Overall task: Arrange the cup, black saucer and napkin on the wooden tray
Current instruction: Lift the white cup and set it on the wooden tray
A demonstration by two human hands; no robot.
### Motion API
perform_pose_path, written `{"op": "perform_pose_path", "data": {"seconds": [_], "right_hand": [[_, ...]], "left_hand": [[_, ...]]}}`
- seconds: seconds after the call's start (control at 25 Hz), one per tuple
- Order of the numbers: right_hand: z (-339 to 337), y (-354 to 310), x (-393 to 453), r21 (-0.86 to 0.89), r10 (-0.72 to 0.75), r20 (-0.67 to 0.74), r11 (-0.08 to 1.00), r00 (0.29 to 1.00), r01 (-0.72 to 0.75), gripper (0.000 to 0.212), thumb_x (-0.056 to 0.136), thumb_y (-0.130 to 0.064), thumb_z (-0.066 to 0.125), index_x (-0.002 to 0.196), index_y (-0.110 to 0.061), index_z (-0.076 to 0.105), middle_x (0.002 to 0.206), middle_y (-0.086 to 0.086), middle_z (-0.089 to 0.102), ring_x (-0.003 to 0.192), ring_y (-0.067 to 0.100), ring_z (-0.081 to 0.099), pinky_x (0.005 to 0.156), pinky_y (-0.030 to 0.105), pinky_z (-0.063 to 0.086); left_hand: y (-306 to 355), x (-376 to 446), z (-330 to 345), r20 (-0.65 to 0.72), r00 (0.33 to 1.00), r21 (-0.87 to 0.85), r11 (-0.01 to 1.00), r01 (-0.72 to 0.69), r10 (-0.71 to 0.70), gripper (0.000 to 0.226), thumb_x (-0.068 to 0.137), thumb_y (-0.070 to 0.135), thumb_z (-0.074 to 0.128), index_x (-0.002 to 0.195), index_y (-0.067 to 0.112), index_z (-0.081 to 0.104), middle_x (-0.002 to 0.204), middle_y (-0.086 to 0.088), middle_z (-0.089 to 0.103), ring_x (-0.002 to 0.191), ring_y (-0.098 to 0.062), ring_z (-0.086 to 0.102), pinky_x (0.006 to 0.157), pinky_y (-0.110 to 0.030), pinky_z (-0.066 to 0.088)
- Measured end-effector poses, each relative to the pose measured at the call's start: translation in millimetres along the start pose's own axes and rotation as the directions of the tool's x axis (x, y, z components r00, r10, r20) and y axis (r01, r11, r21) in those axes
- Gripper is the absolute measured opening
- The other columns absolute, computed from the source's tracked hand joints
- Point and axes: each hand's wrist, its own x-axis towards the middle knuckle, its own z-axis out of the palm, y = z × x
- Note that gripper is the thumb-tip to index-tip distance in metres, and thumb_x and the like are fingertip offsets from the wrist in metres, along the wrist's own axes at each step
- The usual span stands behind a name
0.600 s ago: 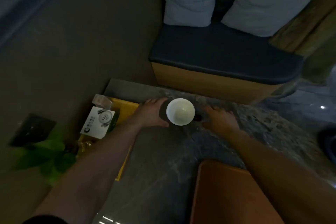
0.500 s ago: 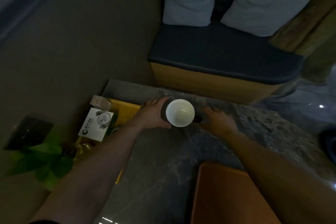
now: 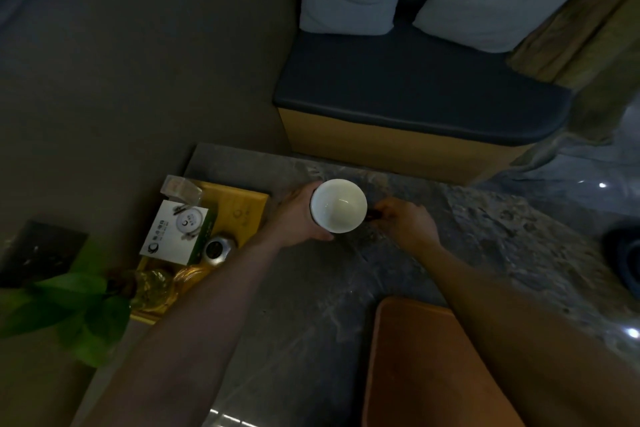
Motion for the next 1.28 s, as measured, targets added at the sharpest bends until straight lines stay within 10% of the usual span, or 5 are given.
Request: {"op": "perform_pose_path", "data": {"seconds": [0.28,0.72,1.04,1.28], "right_hand": [[-15,1,-31,0.095,0.014,-0.016,0.995,1.000,-0.013,0.014,0.085,-0.027,0.069,0.097,-0.034,0.068,0.089,-0.004,0.070,0.082,0.017,0.063,0.066,0.031,0.045],[-35,17,-121,0.142,0.060,-0.042,0.988,0.997,-0.054,0.015,0.085,-0.025,0.072,0.090,-0.037,0.066,0.087,-0.011,0.068,0.080,0.009,0.062,0.062,0.024,0.047],[-34,25,-196,0.168,0.145,-0.139,0.978,0.980,-0.121,0.011,0.083,-0.020,0.070,0.087,-0.030,0.071,0.086,-0.008,0.071,0.072,0.007,0.062,0.066,0.031,0.053],[-25,41,-229,0.170,0.195,-0.116,0.970,0.974,-0.174,0.017,0.078,-0.019,0.072,0.089,-0.032,0.073,0.089,-0.008,0.071,0.076,0.011,0.064,0.071,0.042,0.055]], "left_hand": [[9,-27,16,-0.022,1.000,-0.095,0.995,-0.001,-0.001,0.105,0.052,0.031,0.095,0.139,0.033,0.037,0.141,0.006,0.048,0.129,-0.017,0.045,0.101,-0.036,0.043],[40,-76,42,0.027,0.989,-0.135,0.981,-0.143,0.148,0.104,0.053,0.031,0.095,0.140,0.033,0.038,0.143,0.007,0.048,0.131,-0.015,0.045,0.106,-0.045,0.046],[59,-104,63,0.151,0.956,-0.138,0.963,-0.231,0.251,0.095,0.046,0.046,0.091,0.122,0.065,0.037,0.124,0.033,0.049,0.118,0.008,0.046,0.102,-0.031,0.044],[72,-114,85,0.246,0.937,-0.081,0.969,-0.234,0.248,0.106,0.054,0.028,0.093,0.143,0.038,0.036,0.145,0.009,0.047,0.139,-0.018,0.038,0.111,-0.055,0.038]]}}
